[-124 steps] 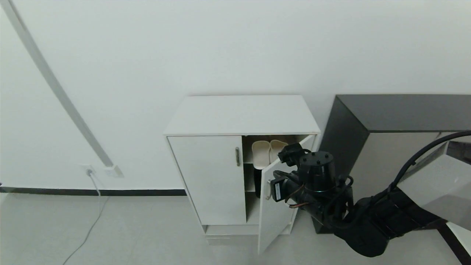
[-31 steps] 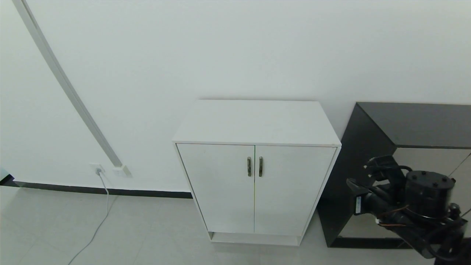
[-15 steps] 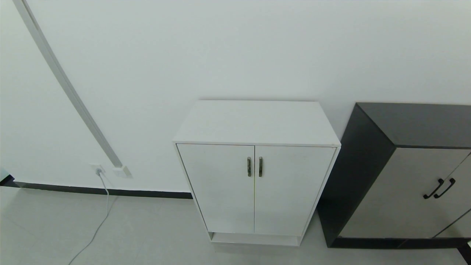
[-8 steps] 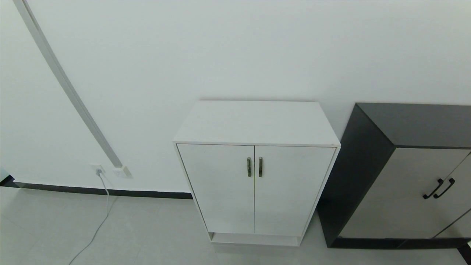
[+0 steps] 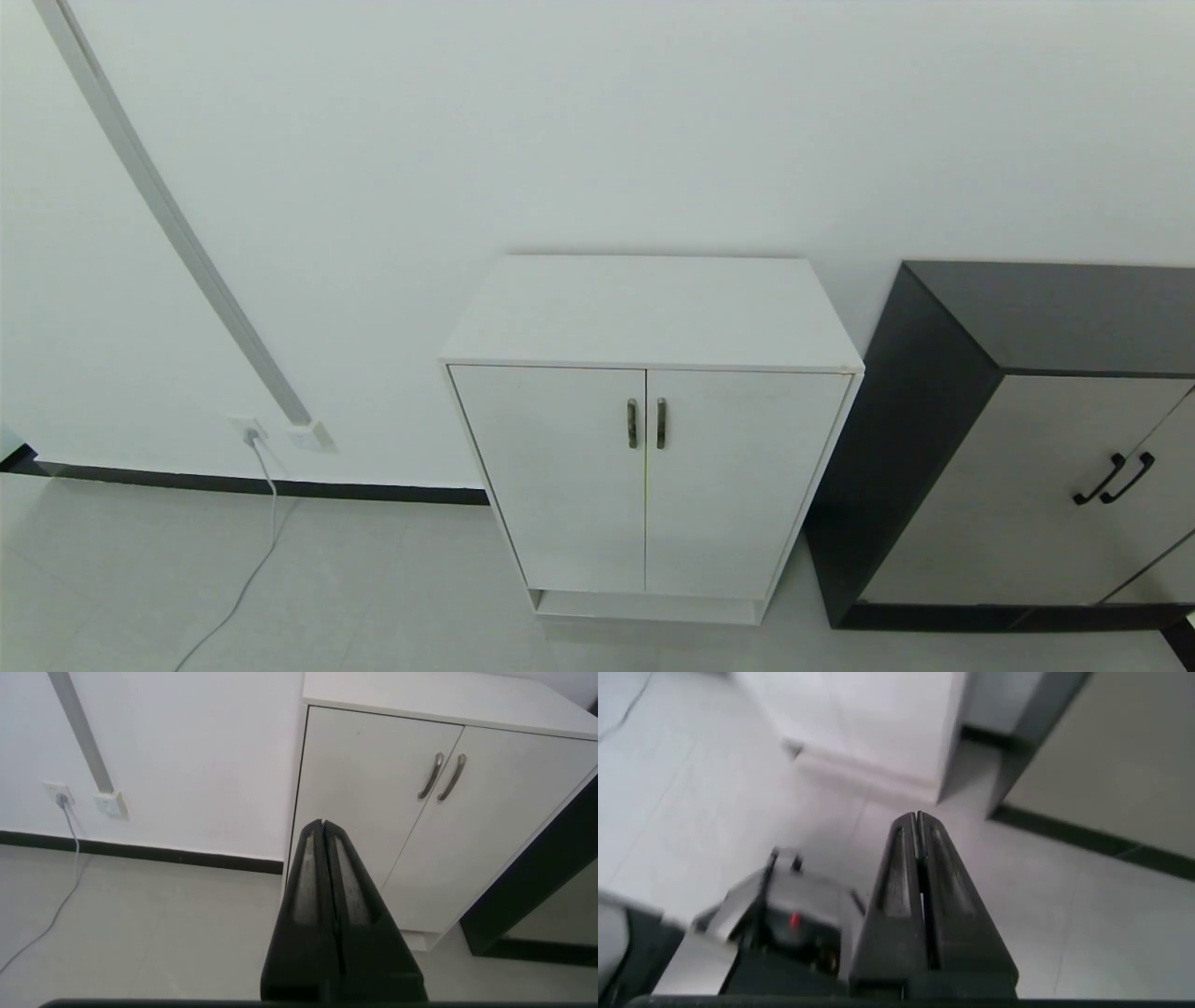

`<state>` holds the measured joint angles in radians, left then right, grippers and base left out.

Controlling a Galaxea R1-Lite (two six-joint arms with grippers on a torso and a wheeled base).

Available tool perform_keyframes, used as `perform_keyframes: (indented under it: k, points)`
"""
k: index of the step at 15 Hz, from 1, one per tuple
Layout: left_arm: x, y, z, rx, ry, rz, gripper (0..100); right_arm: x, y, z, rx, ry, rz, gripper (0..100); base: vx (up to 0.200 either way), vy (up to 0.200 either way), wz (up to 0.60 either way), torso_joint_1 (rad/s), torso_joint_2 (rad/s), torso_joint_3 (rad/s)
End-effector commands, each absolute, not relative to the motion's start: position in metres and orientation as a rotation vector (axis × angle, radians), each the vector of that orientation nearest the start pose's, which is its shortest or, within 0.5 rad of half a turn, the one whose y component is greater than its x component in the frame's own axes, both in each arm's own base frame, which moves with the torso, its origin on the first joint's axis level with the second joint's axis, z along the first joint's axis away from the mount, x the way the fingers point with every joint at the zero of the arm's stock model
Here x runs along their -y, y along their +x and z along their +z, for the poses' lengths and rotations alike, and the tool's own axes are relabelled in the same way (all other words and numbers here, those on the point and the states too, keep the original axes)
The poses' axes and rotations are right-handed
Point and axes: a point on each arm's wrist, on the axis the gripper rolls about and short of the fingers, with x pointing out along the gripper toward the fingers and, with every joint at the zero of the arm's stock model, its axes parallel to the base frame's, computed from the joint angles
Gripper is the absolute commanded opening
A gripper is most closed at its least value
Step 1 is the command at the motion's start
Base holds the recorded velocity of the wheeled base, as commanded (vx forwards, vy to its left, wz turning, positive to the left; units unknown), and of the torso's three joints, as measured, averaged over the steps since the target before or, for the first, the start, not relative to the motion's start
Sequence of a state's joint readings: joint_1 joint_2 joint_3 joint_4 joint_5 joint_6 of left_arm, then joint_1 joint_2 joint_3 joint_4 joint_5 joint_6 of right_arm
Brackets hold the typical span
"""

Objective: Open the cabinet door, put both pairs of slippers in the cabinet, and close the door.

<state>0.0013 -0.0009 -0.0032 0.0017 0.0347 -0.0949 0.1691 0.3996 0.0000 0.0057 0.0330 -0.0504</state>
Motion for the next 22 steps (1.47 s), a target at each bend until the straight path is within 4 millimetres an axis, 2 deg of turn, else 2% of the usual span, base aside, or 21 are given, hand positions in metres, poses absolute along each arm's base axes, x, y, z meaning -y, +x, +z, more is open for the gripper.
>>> perform_keyframes:
  k: [1, 3, 10, 15, 22]
  points:
    - [-0.001, -0.023, 0.076, 0.003, -0.095, 0.037, 0, 0.000, -0.006, 0.078, -0.228, -0.054, 0.102, 0, 0.000, 0.000, 0.00, 0.000, 0.00, 0.000]
    - [-0.001, -0.023, 0.076, 0.003, -0.097, 0.037, 0, 0.000, -0.012, 0.077, -0.142, -0.052, 0.092, 0, 0.000, 0.000, 0.00, 0.000, 0.00, 0.000]
    - [-0.001, -0.023, 0.076, 0.003, -0.097, 0.038, 0, -0.001, -0.023, 0.075, -0.007, -0.050, 0.037, 0, 0.000, 0.000, 0.00, 0.000, 0.00, 0.000]
    - [-0.001, -0.023, 0.076, 0.003, -0.098, 0.038, 0, 0.000, -0.023, 0.076, 0.001, 0.028, 0.025, 0, 0.000, 0.000, 0.00, 0.000, 0.00, 0.000]
    - [-0.001, -0.023, 0.076, 0.003, -0.095, 0.038, 0, 0.000, -0.023, 0.076, 0.009, 0.046, -0.003, 0, 0.000, 0.000, 0.00, 0.000, 0.00, 0.000]
